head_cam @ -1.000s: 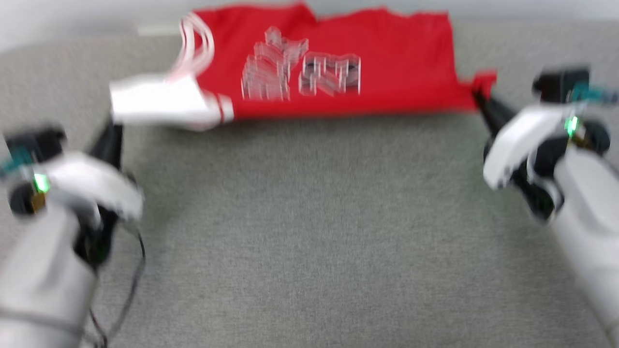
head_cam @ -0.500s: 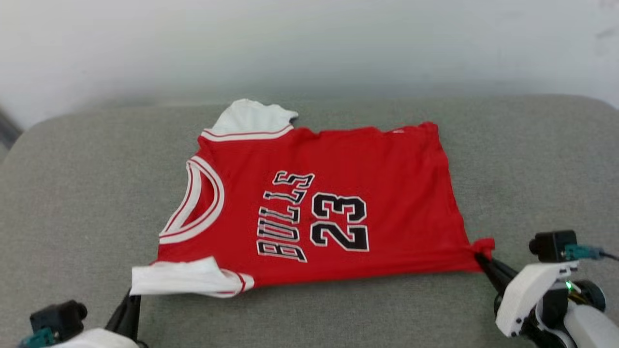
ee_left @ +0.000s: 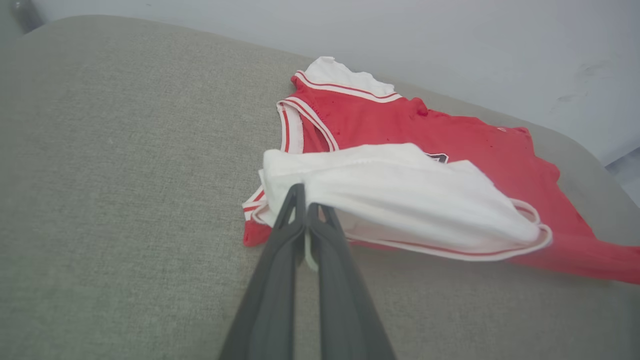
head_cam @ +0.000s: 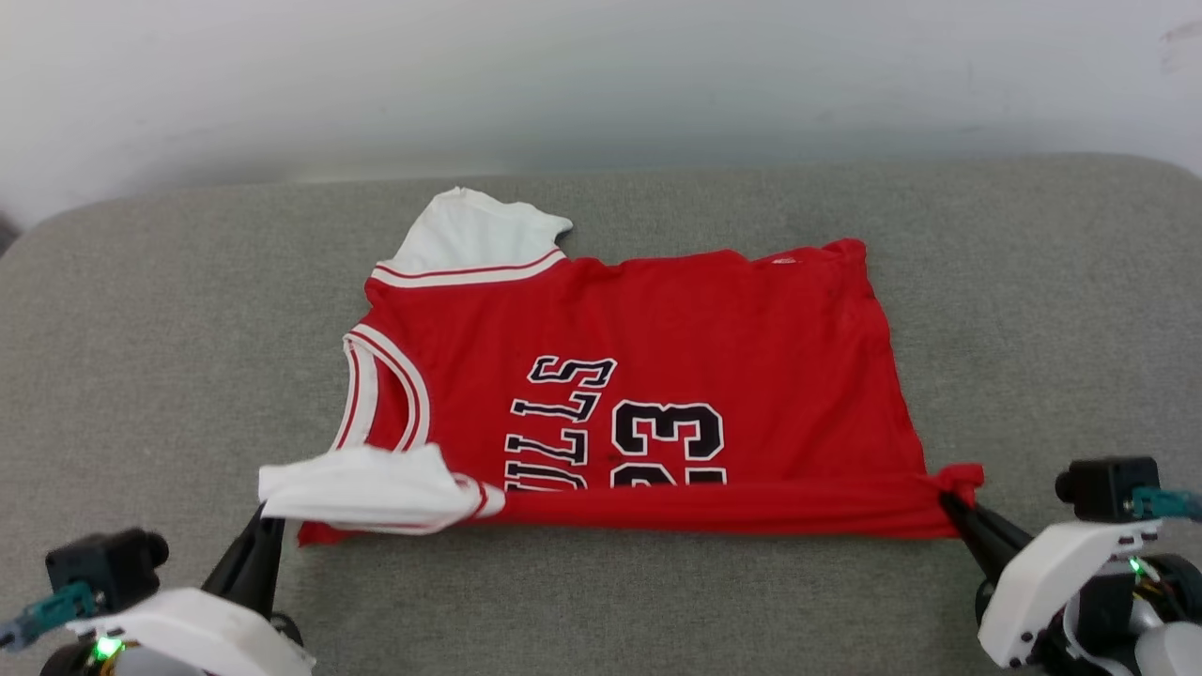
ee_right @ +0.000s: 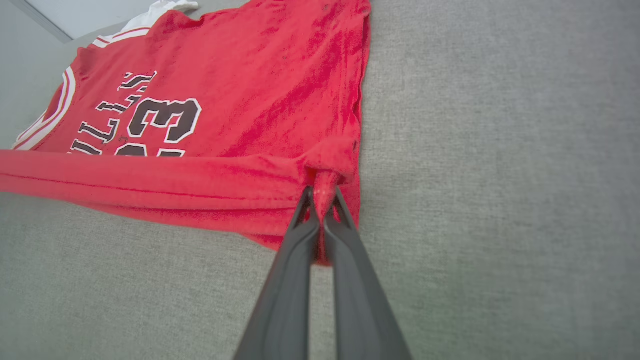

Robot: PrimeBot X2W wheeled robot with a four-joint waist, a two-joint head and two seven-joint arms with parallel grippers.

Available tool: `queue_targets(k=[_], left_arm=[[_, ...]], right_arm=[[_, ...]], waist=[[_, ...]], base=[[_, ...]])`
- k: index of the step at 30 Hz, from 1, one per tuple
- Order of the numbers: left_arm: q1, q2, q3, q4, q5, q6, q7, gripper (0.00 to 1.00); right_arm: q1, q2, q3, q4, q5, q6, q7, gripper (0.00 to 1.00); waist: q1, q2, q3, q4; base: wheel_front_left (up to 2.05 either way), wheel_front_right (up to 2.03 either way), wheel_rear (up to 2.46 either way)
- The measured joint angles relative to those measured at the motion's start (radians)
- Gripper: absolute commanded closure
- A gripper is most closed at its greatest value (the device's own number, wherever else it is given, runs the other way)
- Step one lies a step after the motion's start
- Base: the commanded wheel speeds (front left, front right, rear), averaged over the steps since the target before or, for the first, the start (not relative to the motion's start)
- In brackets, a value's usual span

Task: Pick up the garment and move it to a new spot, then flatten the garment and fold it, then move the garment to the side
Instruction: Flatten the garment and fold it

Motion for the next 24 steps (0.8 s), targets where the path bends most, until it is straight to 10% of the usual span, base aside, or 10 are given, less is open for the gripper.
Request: queue_targets(k=[19, 20, 21, 22, 24], left_arm=[[-0.405, -0.121, -0.136, 0.456, -0.009, -0.211, 0.131, 1.00], [-0.414, -0.126, -0.142, 0.471, -0.013, -0.224, 0.138, 0.98], [-0.423, -0.130, -0.147, 0.484, -0.013, -0.233, 0.142, 0.66], [-0.429, -0.133, -0.149, 0.494, -0.013, -0.240, 0.142, 0.14], [-0.435, -0.142, -0.149, 0.505, -0.022, -0.253, 0.140, 0.00]], right_arm=[[-0.283, 0.078, 0.063, 0.136, -0.092, -0.001, 0.101, 1.00], [-0.286, 0.077, 0.068, 0.151, -0.091, -0.001, 0.096, 0.75], [-0.291, 0.077, 0.072, 0.160, -0.090, -0.001, 0.086, 0.44], [-0.292, 0.076, 0.075, 0.168, -0.089, -0.001, 0.070, 0.00], [-0.291, 0.073, 0.084, 0.174, -0.087, -0.001, 0.029, 0.00]], waist=[[0.0004, 0.0000, 0.203, -0.001], [0.0004, 0.0000, 0.201, 0.000], [0.0004, 0.0001, 0.199, 0.001], [0.0004, 0.0000, 0.195, 0.003], [0.0004, 0.0000, 0.184, 0.006]], base=[[0.00, 0.00, 0.00], [0.00, 0.00, 0.00], [0.00, 0.00, 0.00], [0.00, 0.00, 0.00], [0.00, 0.00, 0.00]])
